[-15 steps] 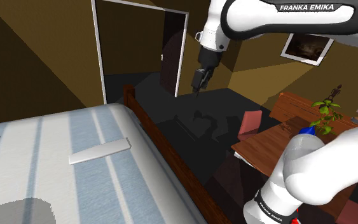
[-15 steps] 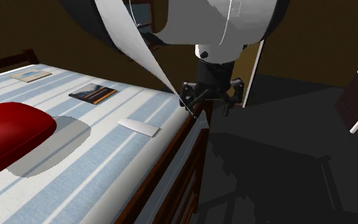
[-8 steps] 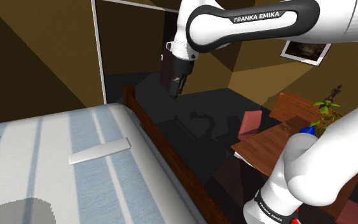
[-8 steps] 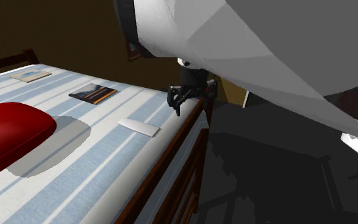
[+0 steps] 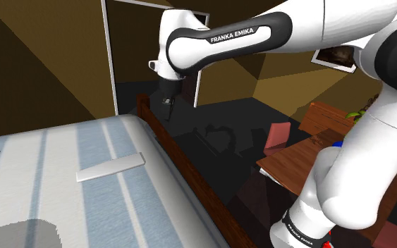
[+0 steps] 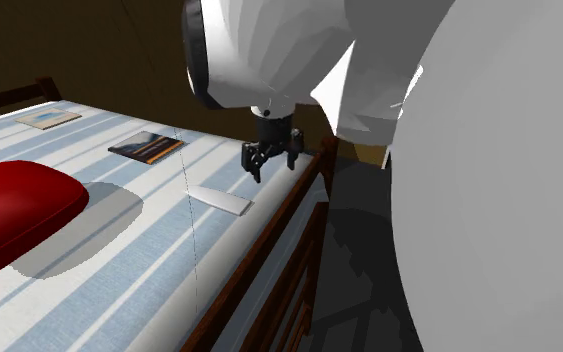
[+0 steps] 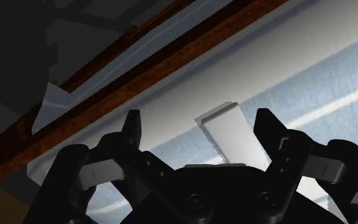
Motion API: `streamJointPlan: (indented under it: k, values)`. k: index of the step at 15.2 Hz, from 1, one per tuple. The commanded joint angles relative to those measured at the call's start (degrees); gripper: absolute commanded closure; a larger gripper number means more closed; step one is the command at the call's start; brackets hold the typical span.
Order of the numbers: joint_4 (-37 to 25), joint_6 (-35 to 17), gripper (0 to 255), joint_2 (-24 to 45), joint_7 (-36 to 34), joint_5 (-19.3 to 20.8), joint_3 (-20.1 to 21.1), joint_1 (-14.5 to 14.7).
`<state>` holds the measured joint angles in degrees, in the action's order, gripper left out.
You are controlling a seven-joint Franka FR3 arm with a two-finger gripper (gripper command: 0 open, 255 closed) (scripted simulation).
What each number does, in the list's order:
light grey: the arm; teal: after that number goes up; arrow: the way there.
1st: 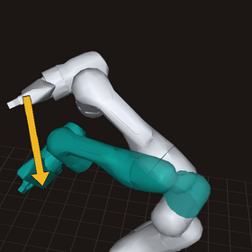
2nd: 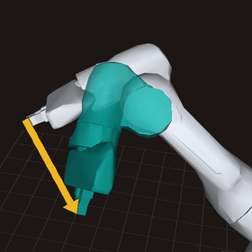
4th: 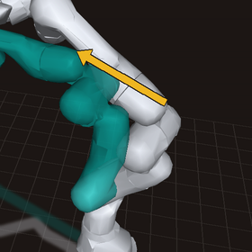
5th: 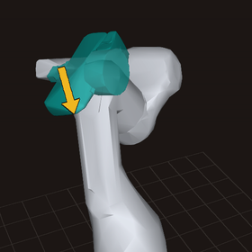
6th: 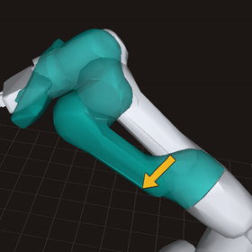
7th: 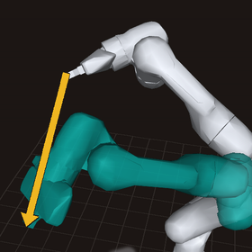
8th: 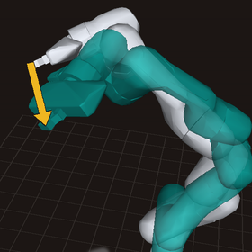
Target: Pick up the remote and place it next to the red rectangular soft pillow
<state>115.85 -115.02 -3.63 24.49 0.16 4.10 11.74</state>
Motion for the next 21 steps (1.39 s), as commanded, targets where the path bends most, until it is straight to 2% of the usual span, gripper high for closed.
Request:
streamJointPlan:
  k: [1,17,21]
  values:
    - [-2.4,-0.5,0,3.2,1.9,0.3,0.9,0.9]
    - [-25.0,-2.2,0,30.6,14.5,6.5,7.6,9.1]
    - [-24.1,-4.1,0,31.6,14.4,6.8,7.5,9.2]
